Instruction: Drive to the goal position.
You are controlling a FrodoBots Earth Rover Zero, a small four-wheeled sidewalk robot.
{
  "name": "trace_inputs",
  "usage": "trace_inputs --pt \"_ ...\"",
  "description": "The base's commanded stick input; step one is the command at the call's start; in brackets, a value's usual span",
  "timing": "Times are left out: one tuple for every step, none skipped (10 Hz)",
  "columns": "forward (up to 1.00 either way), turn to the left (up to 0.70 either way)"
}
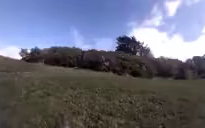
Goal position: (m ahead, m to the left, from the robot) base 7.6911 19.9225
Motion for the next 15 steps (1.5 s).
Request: trace_inputs --pt "0.04 0.00" --pt "0.00 0.00" --pt "0.00 0.00" --pt "0.70 0.00" --pt "0.70 0.00" --pt "0.70 0.00" --pt "0.70 0.00" --pt "0.70 0.00" --pt "0.70 0.00" --pt "0.70 0.00" --pt "0.70 0.00" --pt "0.70 0.00" --pt "0.70 0.00" --pt "0.70 0.00" --pt "0.70 0.00"
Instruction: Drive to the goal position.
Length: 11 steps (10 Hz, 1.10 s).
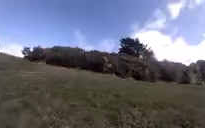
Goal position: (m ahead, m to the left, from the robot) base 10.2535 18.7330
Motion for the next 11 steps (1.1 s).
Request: trace_inputs --pt "0.70 0.00" --pt "0.70 0.00" --pt "0.70 0.00" --pt "0.70 0.00" --pt "0.70 0.00" --pt "0.70 0.00" --pt "0.70 0.00" --pt "0.70 0.00" --pt "0.70 0.00" --pt "0.70 0.00" --pt "0.70 0.00"
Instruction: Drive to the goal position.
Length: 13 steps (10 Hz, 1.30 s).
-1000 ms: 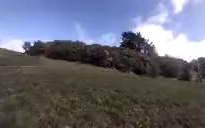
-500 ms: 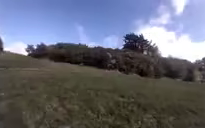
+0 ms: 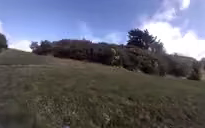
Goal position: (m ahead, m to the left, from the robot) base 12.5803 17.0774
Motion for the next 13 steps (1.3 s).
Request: trace_inputs --pt "0.70 0.00" --pt "0.70 0.00" --pt "0.70 0.00" --pt "0.70 0.00" --pt "0.70 0.00" --pt "0.70 0.00" --pt "0.64 0.00" --pt "0.32 0.00" --pt "0.00 0.00" --pt "0.00 0.00" --pt "0.00 0.00" --pt "0.00 0.00" --pt "0.00 0.00"
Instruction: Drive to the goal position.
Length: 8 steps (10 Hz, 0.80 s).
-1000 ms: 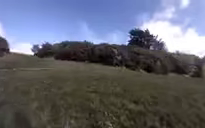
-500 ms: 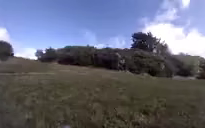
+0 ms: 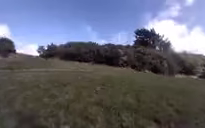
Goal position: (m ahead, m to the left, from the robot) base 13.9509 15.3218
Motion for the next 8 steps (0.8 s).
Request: trace_inputs --pt "0.00 -0.01" --pt "0.00 -0.03" --pt "0.00 -0.06" --pt "0.70 -0.35" --pt "0.70 -0.35" --pt "0.70 -0.35" --pt "0.70 -0.35" --pt "0.70 -0.35"
